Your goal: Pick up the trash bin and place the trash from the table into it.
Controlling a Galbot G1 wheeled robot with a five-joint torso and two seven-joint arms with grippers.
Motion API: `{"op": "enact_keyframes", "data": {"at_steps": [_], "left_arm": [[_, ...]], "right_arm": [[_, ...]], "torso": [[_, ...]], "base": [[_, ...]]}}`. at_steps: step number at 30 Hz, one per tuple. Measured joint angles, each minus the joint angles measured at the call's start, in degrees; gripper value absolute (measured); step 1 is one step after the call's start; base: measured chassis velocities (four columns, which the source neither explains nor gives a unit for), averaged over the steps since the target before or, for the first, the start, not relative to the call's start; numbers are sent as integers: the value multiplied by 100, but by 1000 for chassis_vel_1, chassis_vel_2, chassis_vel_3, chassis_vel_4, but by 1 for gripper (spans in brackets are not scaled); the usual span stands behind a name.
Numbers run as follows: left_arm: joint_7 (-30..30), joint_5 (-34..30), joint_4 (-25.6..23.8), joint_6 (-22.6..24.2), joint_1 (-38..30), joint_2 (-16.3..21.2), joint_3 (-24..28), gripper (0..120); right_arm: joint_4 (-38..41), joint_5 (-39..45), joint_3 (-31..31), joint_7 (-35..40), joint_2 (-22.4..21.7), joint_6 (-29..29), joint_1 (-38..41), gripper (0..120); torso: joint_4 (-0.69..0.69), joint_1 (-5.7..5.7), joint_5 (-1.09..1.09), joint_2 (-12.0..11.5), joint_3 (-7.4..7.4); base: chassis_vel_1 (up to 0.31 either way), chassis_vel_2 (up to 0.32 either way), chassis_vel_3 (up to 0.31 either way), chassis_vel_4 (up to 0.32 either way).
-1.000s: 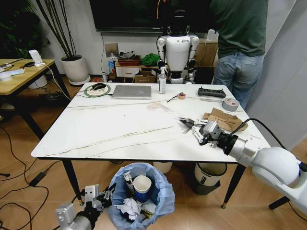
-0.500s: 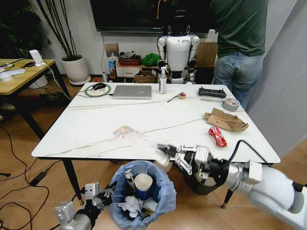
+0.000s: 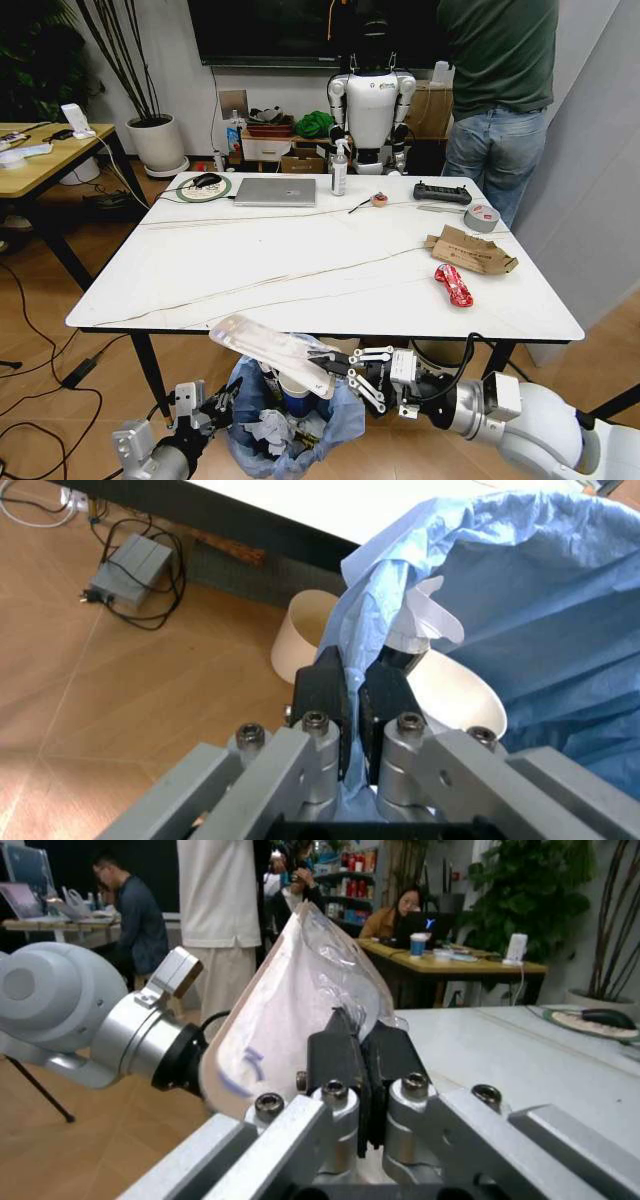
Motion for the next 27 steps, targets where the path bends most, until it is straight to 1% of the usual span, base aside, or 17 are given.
{"op": "enact_keyframes", "data": {"at_steps": [4, 12, 19, 27], "left_arm": [[-1, -8, -1, 7, -27, -12, 15, 0], [32, -43, 102, 15, -98, -25, 138, 0], [92, -96, 119, 15, -112, 2, 159, 0], [109, -119, 61, 15, -83, 10, 143, 0]], "right_arm": [[-159, 16, -239, -60, 216, -4, 96, 0], [-435, -17, -491, -148, 529, 23, 231, 0], [-585, -111, -580, -181, 644, 78, 213, 0], [-633, -190, -570, -192, 649, 102, 188, 0]], "torso": [[0, 0, 0, 0, 0], [0, 0, 0, 0, 0], [0, 0, 1, 0, 0], [0, 0, 1, 0, 0]], "base": [[0, 0, 0, 0], [0, 0, 0, 0], [0, 0, 0, 0], [0, 0, 0, 0]]}}
